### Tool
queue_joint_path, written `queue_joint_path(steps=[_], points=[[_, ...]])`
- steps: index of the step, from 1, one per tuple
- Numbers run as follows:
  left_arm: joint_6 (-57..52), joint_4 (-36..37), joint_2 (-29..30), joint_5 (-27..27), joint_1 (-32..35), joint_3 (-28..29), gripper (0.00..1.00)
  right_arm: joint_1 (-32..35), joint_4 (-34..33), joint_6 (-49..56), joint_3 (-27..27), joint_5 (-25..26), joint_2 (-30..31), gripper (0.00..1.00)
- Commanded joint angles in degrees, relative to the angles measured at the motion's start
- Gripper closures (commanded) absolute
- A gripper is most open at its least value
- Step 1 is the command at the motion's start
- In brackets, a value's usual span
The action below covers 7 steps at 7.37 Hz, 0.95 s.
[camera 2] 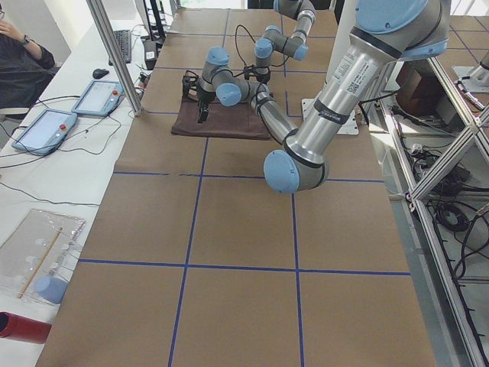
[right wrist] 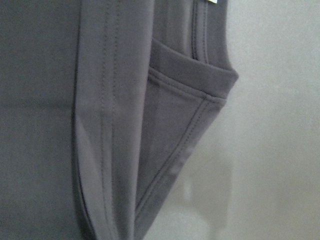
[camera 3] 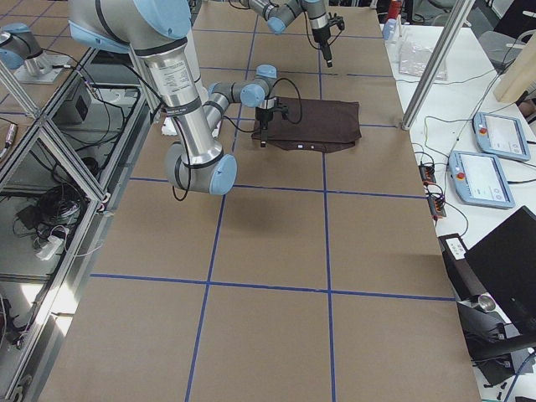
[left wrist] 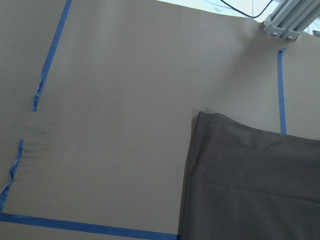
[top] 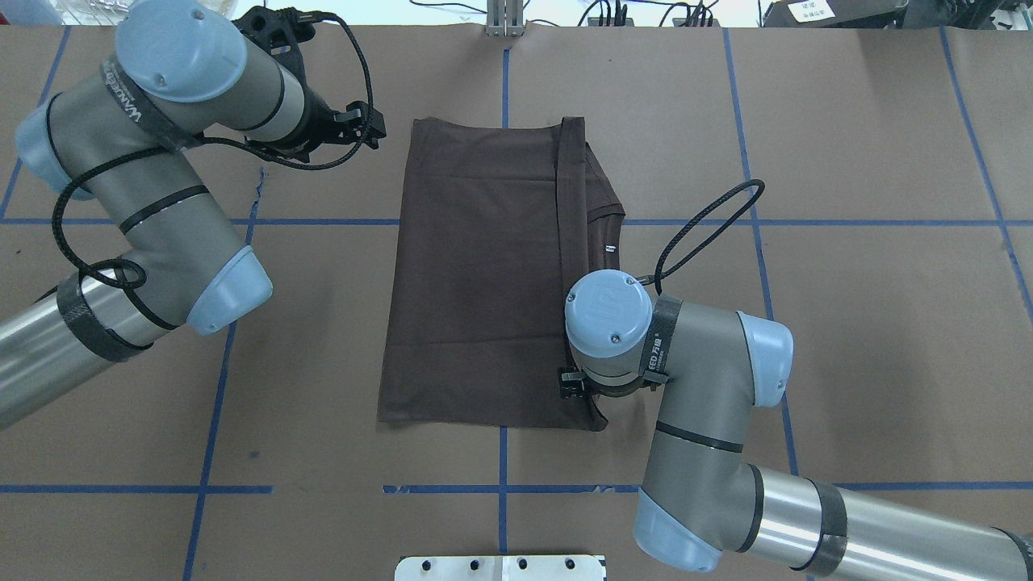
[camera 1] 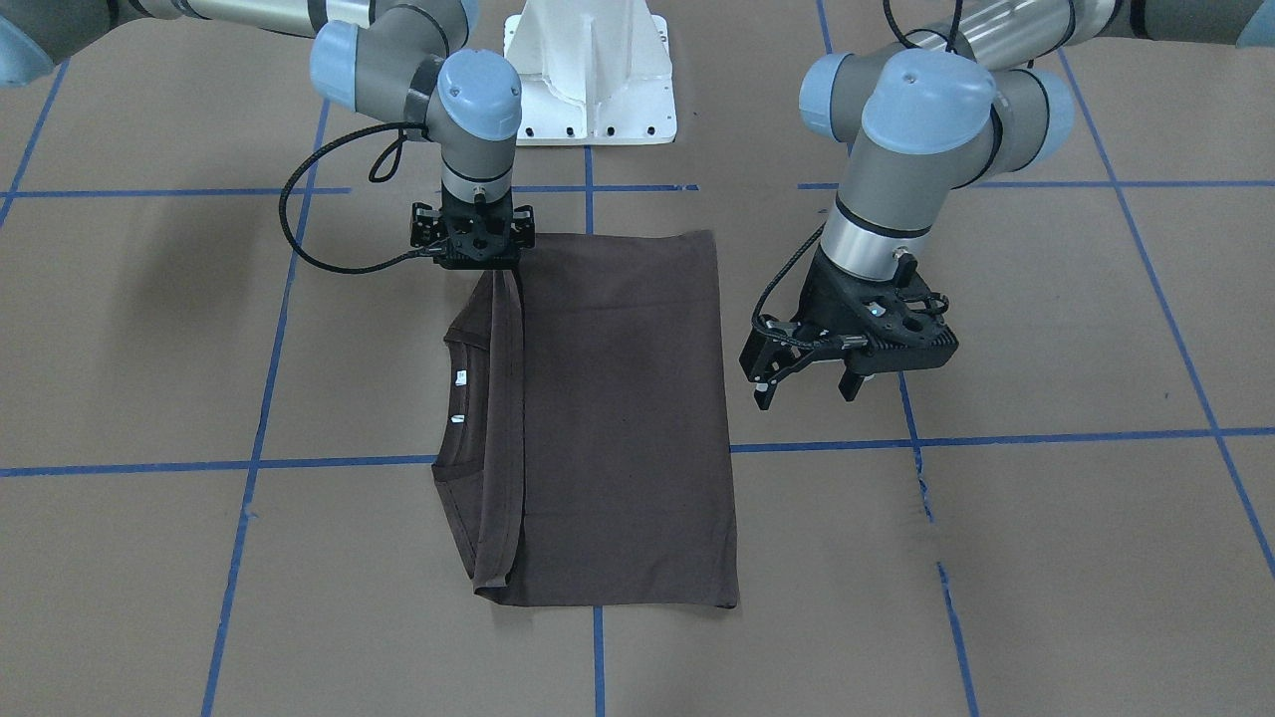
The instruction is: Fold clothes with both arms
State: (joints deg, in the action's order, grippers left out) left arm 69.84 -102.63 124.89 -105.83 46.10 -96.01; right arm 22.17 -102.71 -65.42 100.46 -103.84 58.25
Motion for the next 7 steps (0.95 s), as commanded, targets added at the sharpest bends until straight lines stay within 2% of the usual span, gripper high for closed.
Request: queue_joint_path(steps=[1,4,5,7], points=[[0.12,-0.55,0.00,0.18,-0.83,0.20,0.00,0.50,-0.04,0.56,0.44,0.21,2.12,0.00],[0.03,-0.73,0.00,0.01,-1.01,0.03,0.00,3.04,0.31,5.29,3.85,0.65,6.69,0.00],[0.03,-0.73,0.00,0.01,-1.01,0.03,0.00,4.79,0.23,5.74,5.96,-0.13,6.26,0.00],[0.21,-0.64,0.18,-0.17,-1.01,-0.06,0.00,7.86,2.76,5.75,5.11,0.04,2.07,0.00]])
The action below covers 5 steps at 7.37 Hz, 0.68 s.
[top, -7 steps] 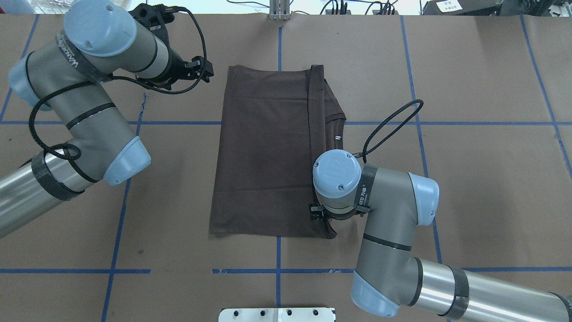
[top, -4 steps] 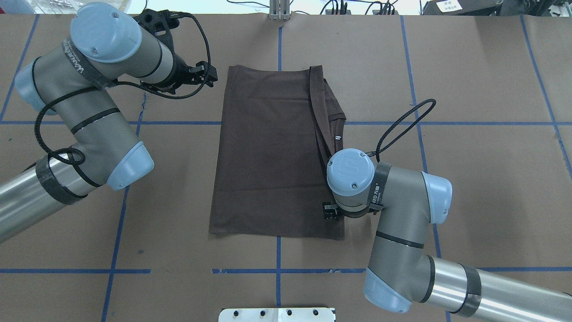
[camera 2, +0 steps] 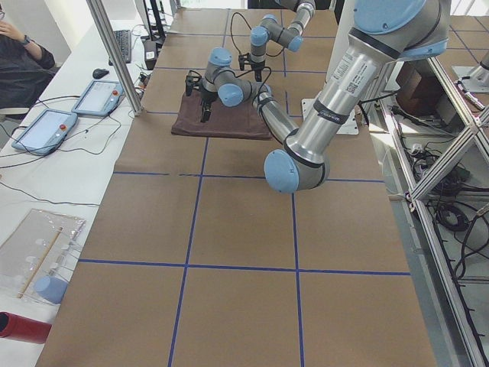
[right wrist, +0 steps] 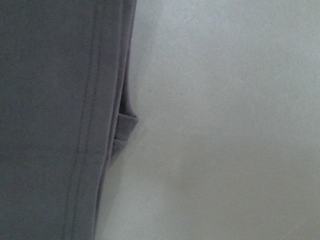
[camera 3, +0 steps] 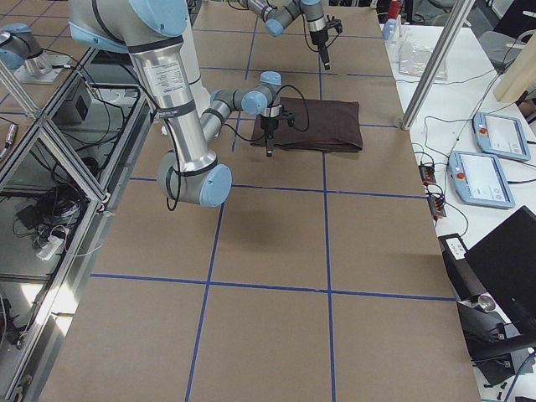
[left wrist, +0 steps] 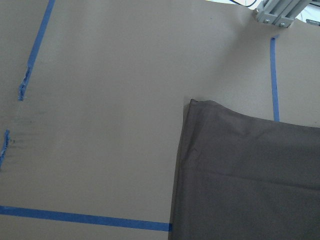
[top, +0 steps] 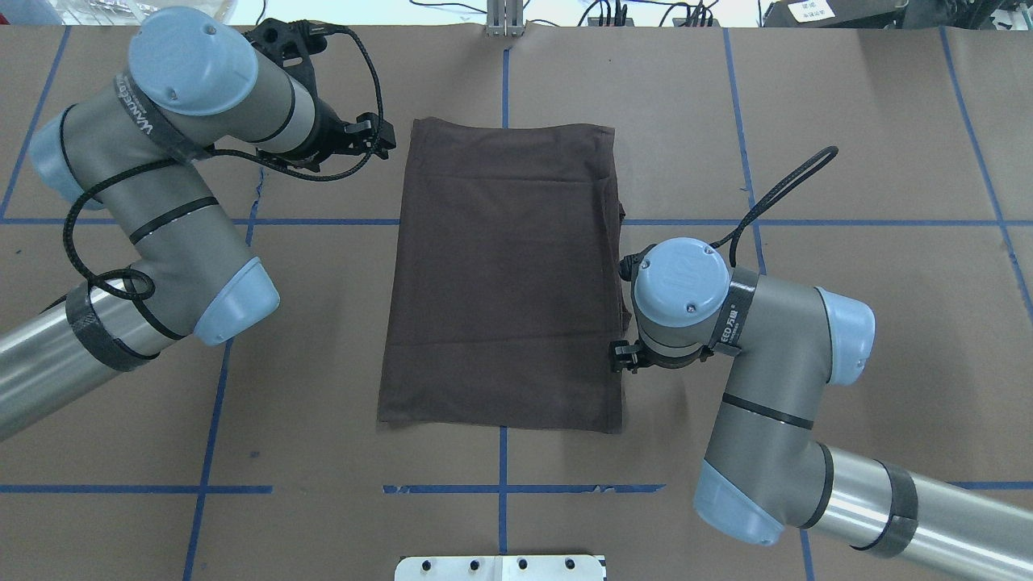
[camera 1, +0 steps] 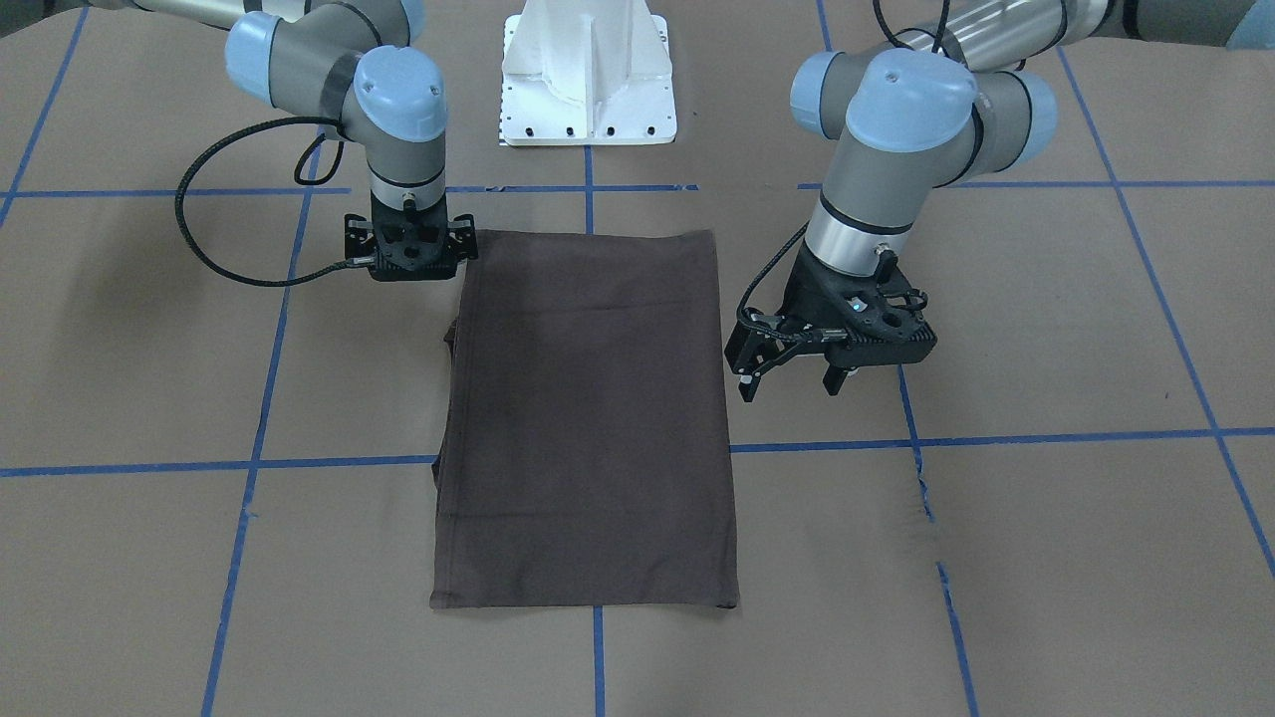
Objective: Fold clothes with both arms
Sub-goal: 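Move both grippers to the shirt's corners nearest the robot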
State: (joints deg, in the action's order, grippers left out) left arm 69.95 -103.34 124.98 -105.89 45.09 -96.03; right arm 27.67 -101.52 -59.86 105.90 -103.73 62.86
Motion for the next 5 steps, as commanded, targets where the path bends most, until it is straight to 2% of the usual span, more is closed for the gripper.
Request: queue_joint_path(steps=[1,2,3,5], points=[[0.01,-0.02,0.00,-0.10,0.00,-0.04,0.00,3.43,3.16,0.61,-3.65,-0.07,-5.09,0.00],[-0.08,-0.11,-0.26,-0.10,0.00,0.05,0.00,3.79,5.87,0.88,-6.81,-0.07,-7.03,0.00],[0.53,-0.46,-2.01,-0.19,-0.27,-0.65,0.00,4.31,8.42,0.19,-6.50,-1.55,-7.22,0.00],[6.12,-0.55,-11.03,-3.35,-6.82,-10.00,0.00,4.49,8.71,-1.74,-2.48,-4.81,-6.53,0.00]])
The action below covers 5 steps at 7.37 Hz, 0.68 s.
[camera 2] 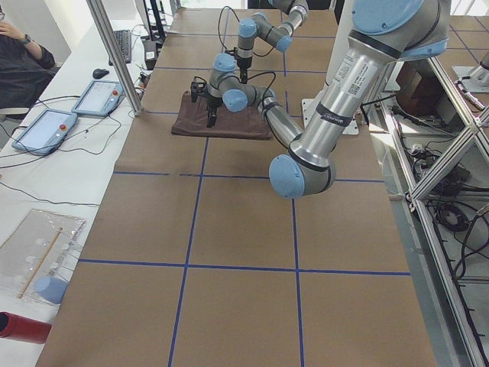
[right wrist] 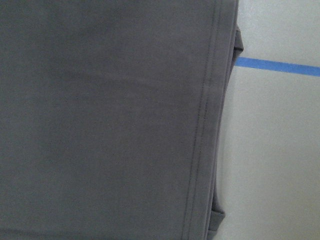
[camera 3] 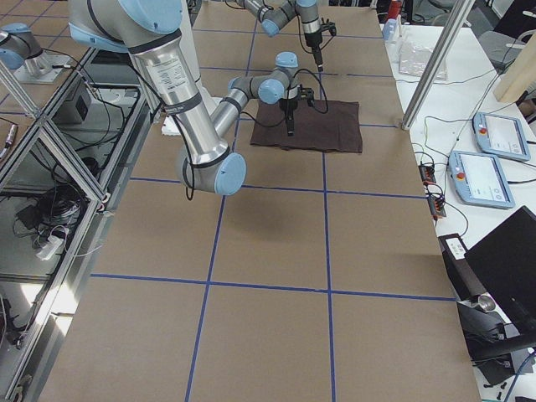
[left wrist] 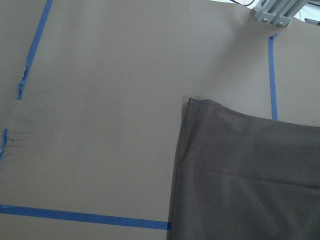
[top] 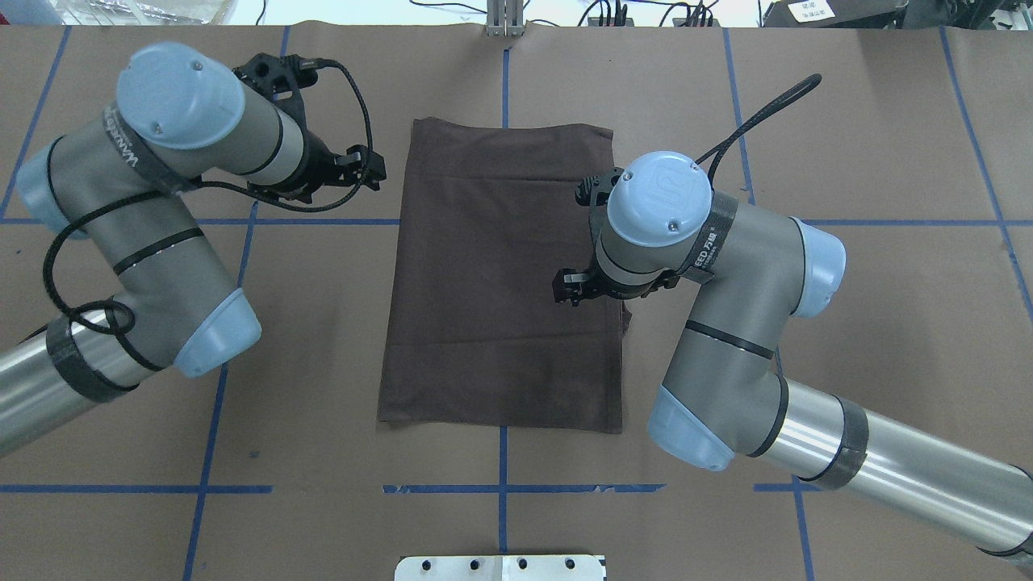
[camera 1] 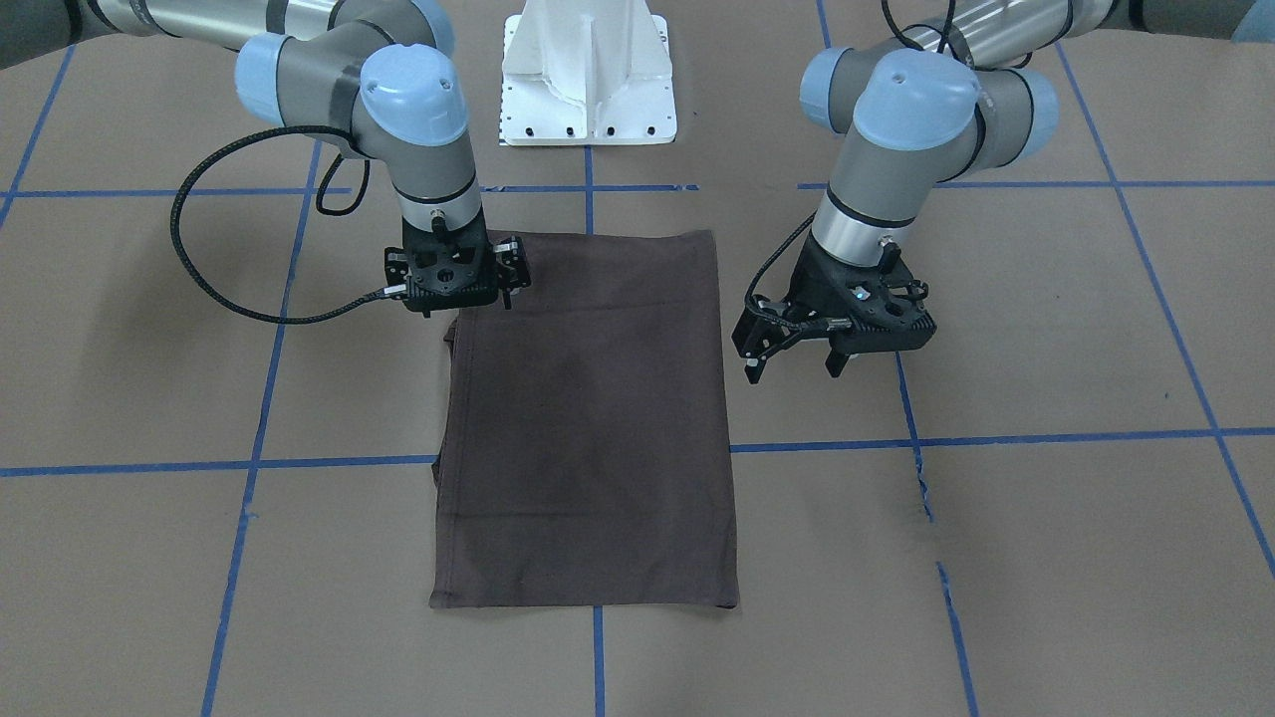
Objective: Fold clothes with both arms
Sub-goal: 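Move both grippers to the shirt's corners nearest the robot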
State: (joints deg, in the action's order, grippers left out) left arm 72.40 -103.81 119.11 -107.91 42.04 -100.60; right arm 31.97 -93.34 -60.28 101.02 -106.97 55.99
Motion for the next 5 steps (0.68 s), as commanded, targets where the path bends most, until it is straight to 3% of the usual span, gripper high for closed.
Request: queue_joint_path(steps=[1,2,4,5], points=[[10.06,0.53,-5.72,-1.08,-7.73,-7.58,0.00,0.37,0.88,-2.89,4.08,-2.70,0.87,0.00],[19.26,0.28,-6.25,-0.21,-12.38,-7.51,0.00,0.29,0.88,-3.00,5.14,-3.67,1.14,0.00],[27.33,0.54,-5.64,10.21,-21.87,-5.85,0.00,0.37,0.88,-2.91,5.59,-3.68,1.14,0.00],[30.75,0.62,-5.73,10.96,-22.44,-5.49,0.00,0.37,0.88,-3.00,5.76,-3.77,1.14,0.00]])
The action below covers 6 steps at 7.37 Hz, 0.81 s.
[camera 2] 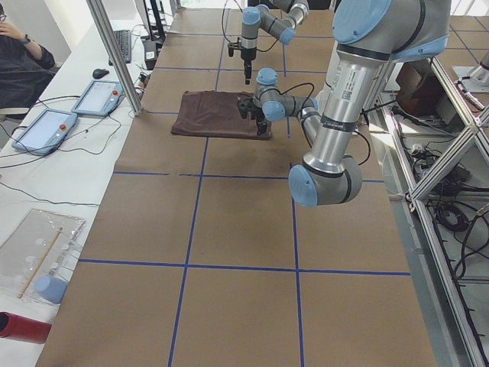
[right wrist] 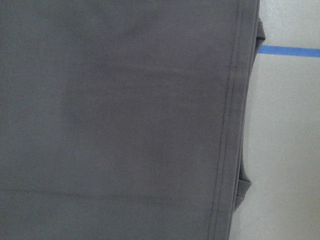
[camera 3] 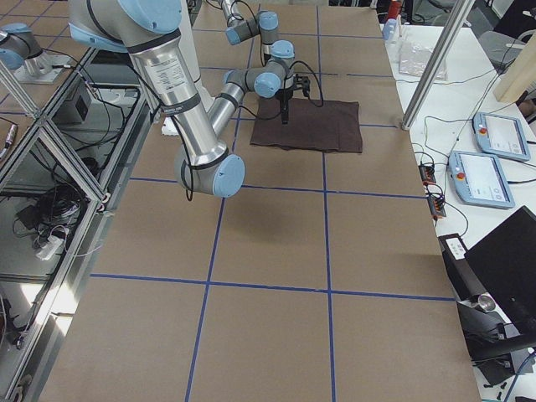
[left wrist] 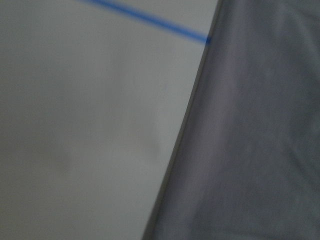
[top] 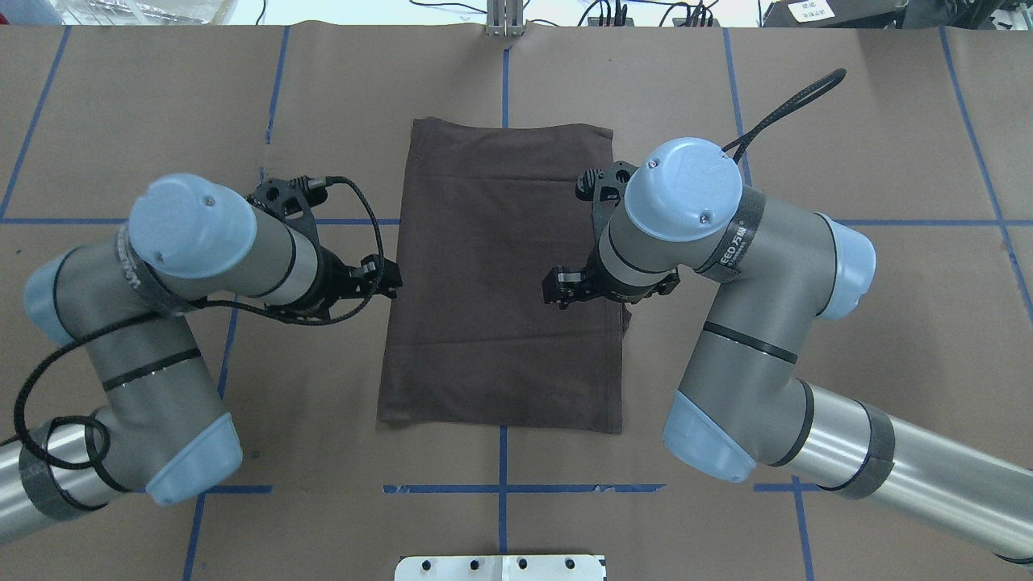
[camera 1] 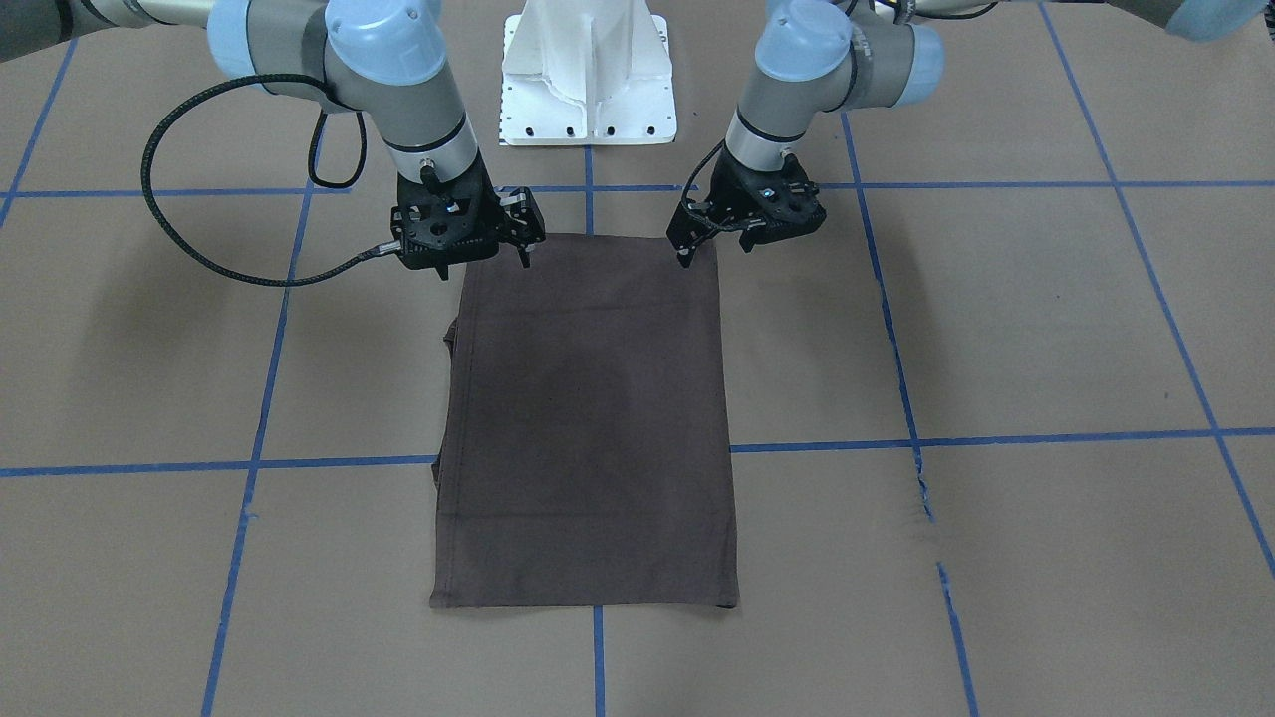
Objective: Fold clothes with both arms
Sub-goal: 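Move both grippers to the shirt's corners nearest the robot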
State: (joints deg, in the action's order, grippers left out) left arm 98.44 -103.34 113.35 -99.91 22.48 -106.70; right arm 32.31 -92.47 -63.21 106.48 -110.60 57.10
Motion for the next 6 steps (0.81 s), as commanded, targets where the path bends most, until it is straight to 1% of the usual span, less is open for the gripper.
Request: queue_joint_path(steps=[1,4,5,6], points=[[6.40,0.24,0.11,3.14,-3.40,0.53,0.01,0.12,0.01,-0.07,0.30,-0.05,-0.06,0.00],[6.77,0.33,-0.33,3.93,-4.46,2.54,0.07,0.39,0.01,-0.07,0.30,-0.05,-0.06,0.00],[6.77,0.33,-0.33,3.93,-4.46,2.55,0.11,0.47,0.01,-0.07,0.39,-0.14,-0.06,0.00],[6.85,0.42,-0.06,3.85,-4.46,2.55,0.19,0.74,0.01,-0.07,0.39,-0.14,-0.06,0.00]])
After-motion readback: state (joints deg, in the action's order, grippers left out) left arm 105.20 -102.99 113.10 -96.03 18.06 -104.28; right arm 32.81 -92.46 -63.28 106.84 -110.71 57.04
